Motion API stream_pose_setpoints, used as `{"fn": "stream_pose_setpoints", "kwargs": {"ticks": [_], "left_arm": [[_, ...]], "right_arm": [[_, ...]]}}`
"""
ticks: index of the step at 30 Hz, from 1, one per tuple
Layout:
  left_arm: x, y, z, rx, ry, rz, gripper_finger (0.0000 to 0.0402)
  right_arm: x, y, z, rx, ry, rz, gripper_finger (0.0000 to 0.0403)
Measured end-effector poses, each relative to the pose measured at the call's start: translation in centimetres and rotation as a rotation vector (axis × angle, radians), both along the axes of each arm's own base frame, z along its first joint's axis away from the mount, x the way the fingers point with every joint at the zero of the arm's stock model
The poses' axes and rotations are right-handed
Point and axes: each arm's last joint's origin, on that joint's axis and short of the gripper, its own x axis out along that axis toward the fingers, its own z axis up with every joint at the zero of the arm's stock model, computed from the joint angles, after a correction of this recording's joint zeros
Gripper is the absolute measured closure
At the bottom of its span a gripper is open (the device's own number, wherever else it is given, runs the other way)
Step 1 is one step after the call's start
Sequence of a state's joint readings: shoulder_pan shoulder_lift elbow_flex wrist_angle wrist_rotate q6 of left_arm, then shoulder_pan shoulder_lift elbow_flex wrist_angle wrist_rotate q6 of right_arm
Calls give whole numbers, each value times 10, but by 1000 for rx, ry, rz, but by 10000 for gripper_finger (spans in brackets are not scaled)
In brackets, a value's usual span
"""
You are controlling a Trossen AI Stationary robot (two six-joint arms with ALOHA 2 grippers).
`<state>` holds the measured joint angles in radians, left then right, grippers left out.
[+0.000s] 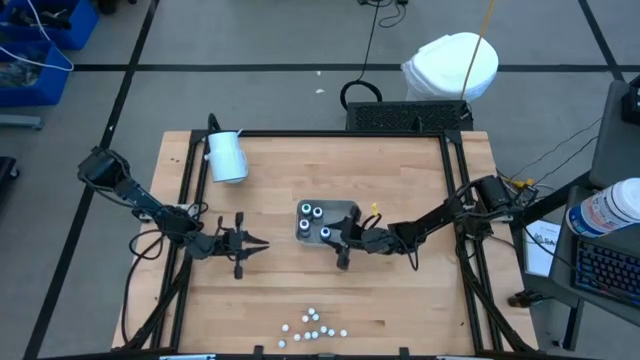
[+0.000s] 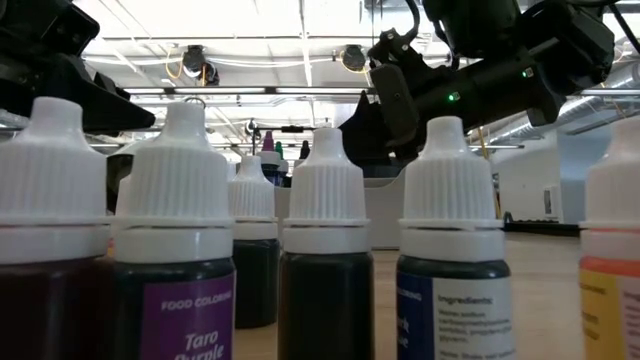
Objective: Pick & Place food coloring
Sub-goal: Put the large blue food coloring bottle into the gray bin
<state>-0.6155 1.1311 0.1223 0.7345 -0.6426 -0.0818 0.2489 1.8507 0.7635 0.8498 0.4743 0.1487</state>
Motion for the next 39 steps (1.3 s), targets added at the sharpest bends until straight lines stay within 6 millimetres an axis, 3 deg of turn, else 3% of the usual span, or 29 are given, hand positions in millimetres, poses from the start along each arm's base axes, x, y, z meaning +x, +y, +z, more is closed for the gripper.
{"fn": "stream_pose_setpoints", "kwargs": {"ticks": [8,18,30,39], "left_arm": [[0,1,0,8,-6,37,353],[0,1,0,8,-6,37,353],[0,1,0,14,-6,36,353],[0,1,0,15,-7,35,353]], "right_arm": [[1,0,2,-2,-19,7,296],[4,-6,11,0,-116,-6,286],[11,-7,15,-12,-96,-14,284],[33,-11,-5,-20,-60,-41,283]]}}
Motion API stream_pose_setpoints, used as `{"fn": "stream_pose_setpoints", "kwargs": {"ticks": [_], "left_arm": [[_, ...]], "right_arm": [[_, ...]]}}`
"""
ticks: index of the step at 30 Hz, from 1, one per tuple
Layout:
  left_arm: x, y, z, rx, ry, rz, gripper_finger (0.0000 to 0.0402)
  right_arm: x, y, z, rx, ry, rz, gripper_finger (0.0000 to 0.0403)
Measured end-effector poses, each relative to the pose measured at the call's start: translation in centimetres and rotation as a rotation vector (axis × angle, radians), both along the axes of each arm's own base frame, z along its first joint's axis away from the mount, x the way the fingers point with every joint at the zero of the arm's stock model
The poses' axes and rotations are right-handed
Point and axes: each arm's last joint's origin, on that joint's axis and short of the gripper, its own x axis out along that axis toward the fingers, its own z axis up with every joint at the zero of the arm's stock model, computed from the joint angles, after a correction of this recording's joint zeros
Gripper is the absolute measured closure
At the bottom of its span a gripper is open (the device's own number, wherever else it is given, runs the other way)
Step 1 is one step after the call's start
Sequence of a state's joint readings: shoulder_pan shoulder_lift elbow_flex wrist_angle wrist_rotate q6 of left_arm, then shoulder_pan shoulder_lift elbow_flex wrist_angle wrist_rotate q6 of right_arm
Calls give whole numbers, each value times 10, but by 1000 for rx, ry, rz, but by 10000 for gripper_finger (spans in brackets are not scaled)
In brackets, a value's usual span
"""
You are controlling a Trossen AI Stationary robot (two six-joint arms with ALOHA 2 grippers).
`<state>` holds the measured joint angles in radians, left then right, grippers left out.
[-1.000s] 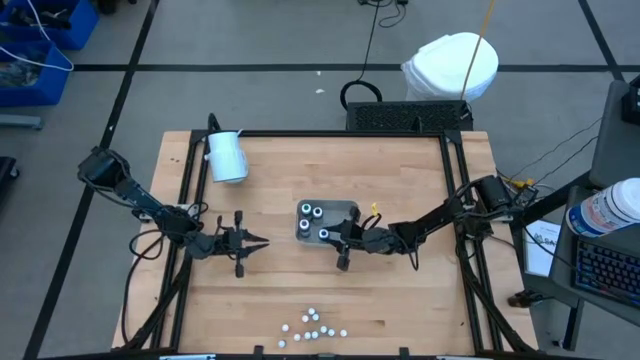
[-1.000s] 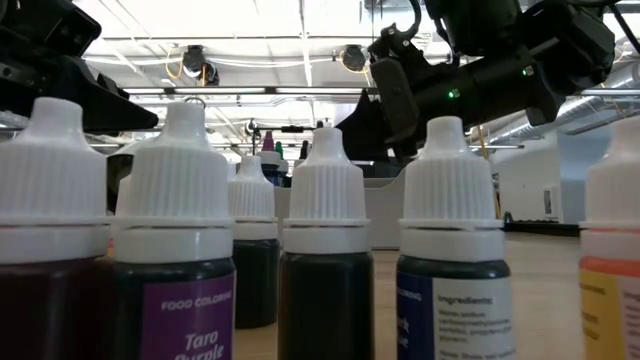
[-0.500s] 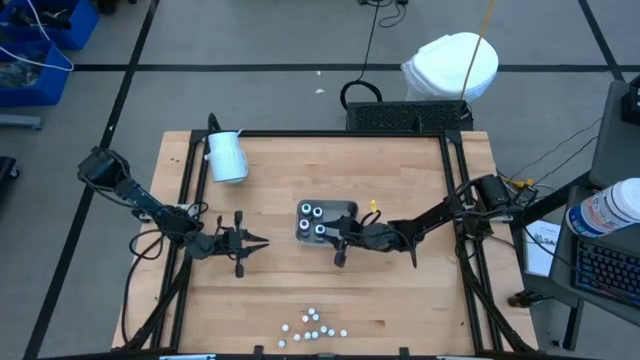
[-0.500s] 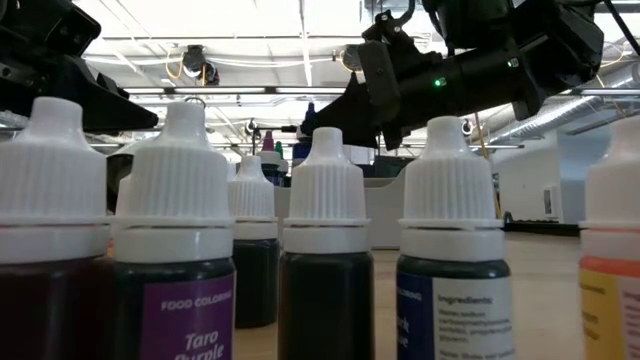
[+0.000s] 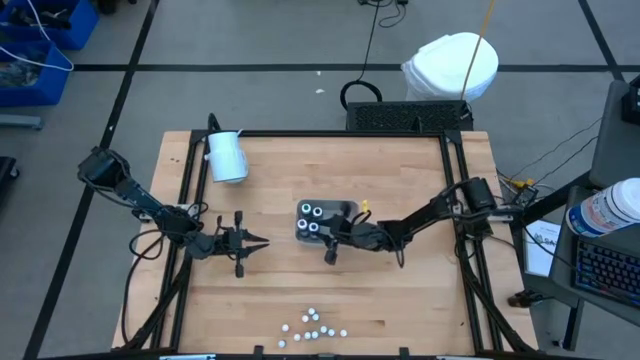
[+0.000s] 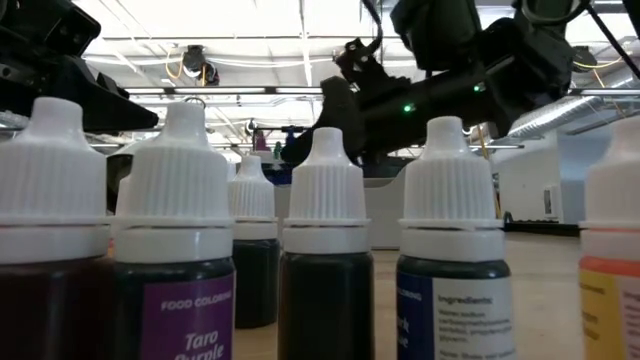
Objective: Pick & Place food coloring
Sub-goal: Put the large blue food coloring bottle into the gray bin
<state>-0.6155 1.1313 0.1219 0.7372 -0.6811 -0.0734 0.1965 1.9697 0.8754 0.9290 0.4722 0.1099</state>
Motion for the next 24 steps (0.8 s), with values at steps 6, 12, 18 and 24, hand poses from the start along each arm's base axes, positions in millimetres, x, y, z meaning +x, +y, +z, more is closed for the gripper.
{"fn": "stream_pose_setpoints", "kwargs": {"ticks": [6,12,18,24], "left_arm": [[0,0,0,1,2,0,353],[0,0,0,-7,2,1,353],[0,0,0,-19,2,3,353],[0,0,-1,-29,4,4,353]], "right_arm": [[3,1,-3,-2,16,-3,285],[3,1,-4,10,26,-7,277],[2,1,-6,19,38,-9,253],[2,1,-5,20,37,-7,213]]}}
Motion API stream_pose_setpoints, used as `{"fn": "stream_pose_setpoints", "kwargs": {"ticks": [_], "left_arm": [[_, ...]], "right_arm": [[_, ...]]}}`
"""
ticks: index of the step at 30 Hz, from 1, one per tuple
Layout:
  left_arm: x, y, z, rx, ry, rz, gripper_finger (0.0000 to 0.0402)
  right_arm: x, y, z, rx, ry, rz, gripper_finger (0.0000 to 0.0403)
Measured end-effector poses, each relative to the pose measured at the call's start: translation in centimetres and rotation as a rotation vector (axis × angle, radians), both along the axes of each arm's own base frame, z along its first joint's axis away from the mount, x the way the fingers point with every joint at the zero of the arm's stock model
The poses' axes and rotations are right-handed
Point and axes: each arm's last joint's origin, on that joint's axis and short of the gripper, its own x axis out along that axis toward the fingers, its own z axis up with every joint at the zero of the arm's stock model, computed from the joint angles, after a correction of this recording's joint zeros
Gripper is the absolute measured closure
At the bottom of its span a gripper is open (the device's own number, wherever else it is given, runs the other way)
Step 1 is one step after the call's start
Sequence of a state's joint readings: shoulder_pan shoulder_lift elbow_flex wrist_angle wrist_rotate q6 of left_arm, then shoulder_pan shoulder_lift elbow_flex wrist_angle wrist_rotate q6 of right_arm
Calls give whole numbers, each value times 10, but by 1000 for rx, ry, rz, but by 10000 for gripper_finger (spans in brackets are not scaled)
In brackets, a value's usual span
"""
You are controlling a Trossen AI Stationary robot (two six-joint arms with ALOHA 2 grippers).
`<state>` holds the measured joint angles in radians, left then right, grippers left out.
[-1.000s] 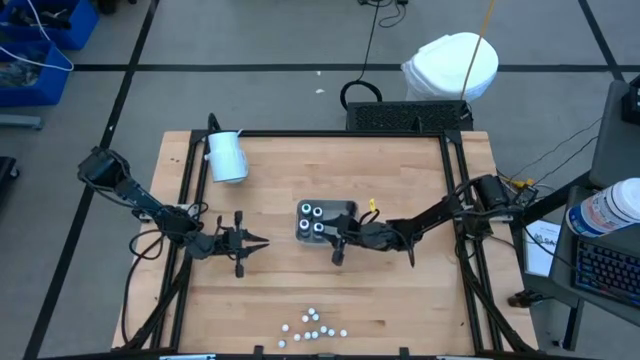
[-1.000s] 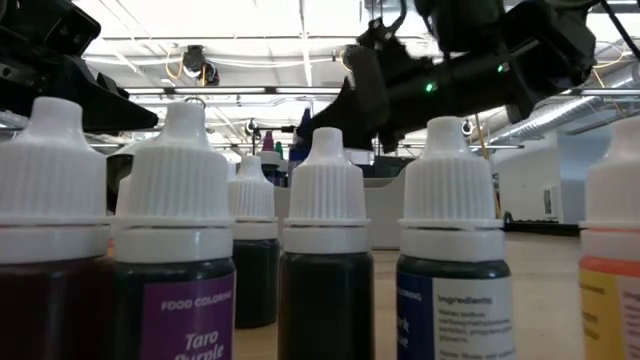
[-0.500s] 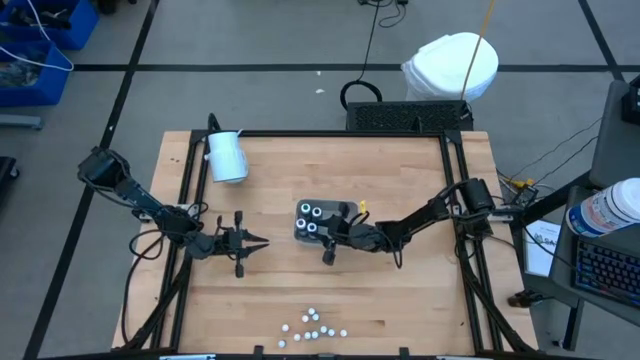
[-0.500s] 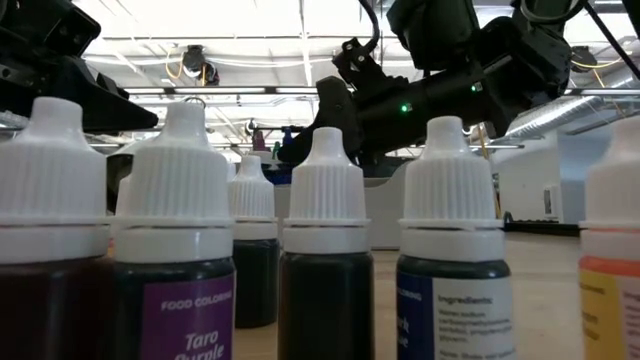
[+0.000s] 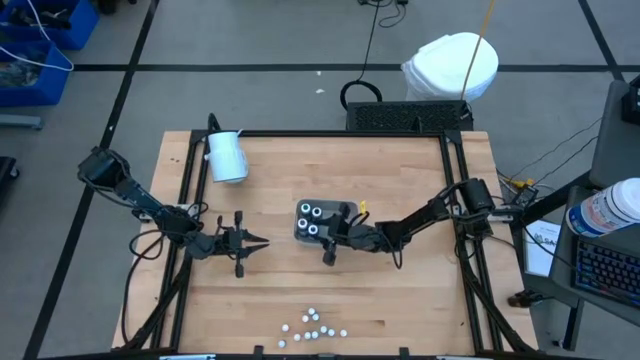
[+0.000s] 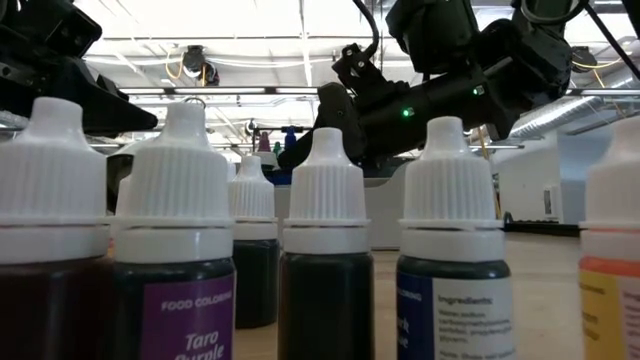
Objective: Pick & Place food coloring
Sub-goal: Put the large blue food coloring bottle into the gray bin, then put the small orange food coloring bottle into the gray bin
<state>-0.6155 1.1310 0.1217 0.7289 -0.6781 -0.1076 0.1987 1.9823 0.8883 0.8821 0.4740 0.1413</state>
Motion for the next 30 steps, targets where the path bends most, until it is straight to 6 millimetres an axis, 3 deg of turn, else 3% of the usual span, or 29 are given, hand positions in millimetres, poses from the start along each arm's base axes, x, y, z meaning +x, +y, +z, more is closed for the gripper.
{"fn": "stream_pose_setpoints", "kwargs": {"ticks": [5,12,16,20,22,27,30], "left_arm": [[0,0,0,-7,2,-5,353],[0,-1,0,-13,7,-30,353],[0,-1,0,-29,6,-26,353],[0,-1,0,-35,6,-25,353],[0,-1,0,-34,6,-25,353],[0,-1,0,-32,5,-17,353],[0,-1,0,-39,4,-15,353]], "right_arm": [[-5,4,13,-48,25,-9,187],[-21,8,51,-143,76,-76,166],[-37,11,85,-186,74,-35,167],[-63,19,118,-196,99,218,221],[-79,21,122,-186,91,305,266],[-123,7,100,-119,65,402,379],[-147,-5,81,-28,-52,379,393]]}}
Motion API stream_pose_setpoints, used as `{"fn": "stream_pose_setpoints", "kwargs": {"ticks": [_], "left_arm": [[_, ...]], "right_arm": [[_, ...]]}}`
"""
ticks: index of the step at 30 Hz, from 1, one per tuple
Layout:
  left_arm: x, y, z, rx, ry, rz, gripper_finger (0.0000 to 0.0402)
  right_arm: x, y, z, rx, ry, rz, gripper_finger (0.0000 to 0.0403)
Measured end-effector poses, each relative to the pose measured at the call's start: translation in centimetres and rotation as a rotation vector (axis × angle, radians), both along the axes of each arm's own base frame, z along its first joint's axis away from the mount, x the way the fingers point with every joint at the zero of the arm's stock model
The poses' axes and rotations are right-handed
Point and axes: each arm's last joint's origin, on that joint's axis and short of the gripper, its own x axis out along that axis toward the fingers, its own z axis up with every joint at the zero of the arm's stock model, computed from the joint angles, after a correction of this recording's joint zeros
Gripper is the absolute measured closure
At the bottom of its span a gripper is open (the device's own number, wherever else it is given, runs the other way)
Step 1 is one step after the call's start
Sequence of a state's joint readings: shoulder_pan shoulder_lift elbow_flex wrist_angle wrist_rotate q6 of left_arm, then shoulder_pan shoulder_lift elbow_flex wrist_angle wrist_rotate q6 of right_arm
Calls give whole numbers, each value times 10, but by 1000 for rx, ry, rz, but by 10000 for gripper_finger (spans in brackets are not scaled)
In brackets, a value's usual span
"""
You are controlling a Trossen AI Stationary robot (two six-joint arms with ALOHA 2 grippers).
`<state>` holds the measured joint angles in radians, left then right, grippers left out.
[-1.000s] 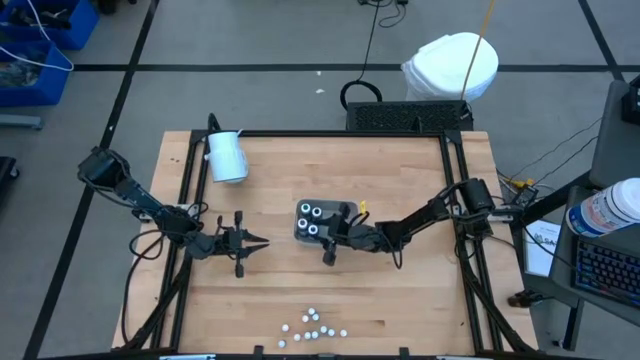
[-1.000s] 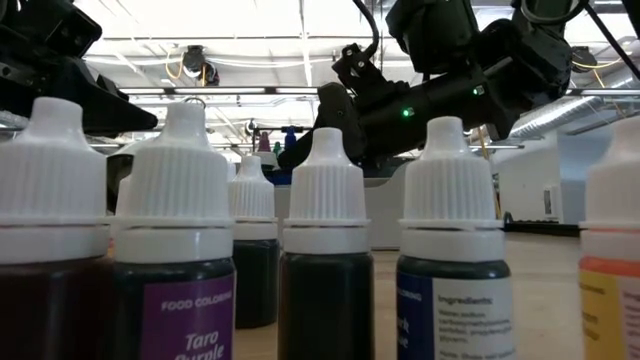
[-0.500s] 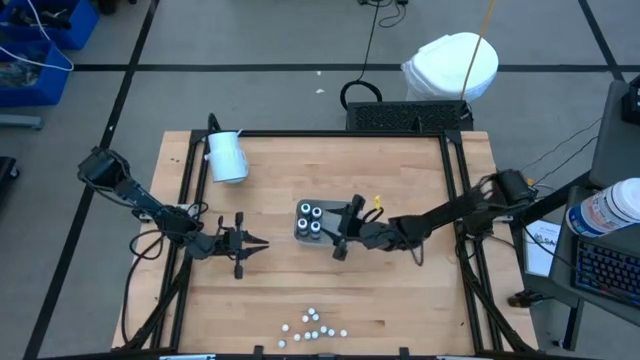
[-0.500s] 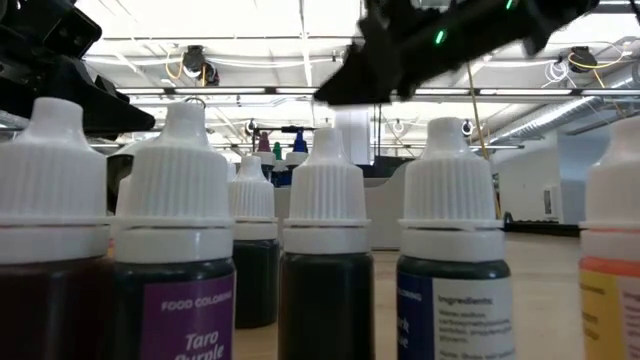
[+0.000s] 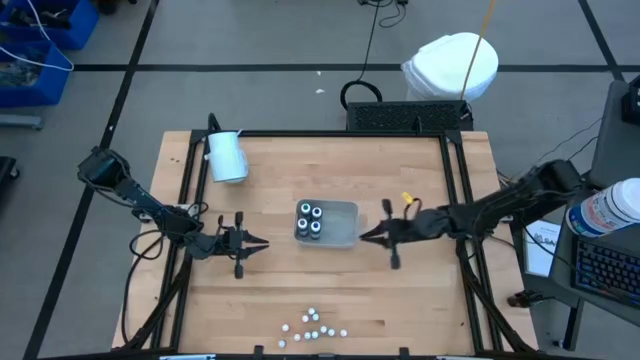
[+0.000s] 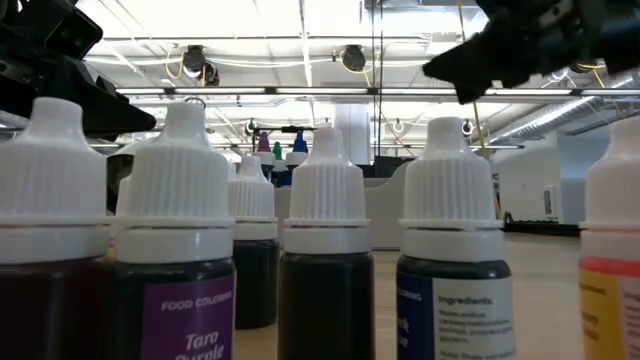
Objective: Pick & Place food coloring
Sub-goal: Put the small orange food coloring bottle into the gray bin
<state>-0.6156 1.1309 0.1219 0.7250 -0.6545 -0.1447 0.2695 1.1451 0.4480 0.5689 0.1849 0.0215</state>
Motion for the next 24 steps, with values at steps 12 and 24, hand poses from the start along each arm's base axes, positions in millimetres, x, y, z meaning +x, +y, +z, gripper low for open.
{"fn": "stream_pose_setpoints", "kwargs": {"ticks": [12,24], "left_arm": [[0,1,-1,-13,7,32,353],[-2,2,-6,-102,45,64,353]], "right_arm": [[-43,-26,-36,119,-96,-92,402],[-47,-18,-29,101,-139,-33,402]]}}
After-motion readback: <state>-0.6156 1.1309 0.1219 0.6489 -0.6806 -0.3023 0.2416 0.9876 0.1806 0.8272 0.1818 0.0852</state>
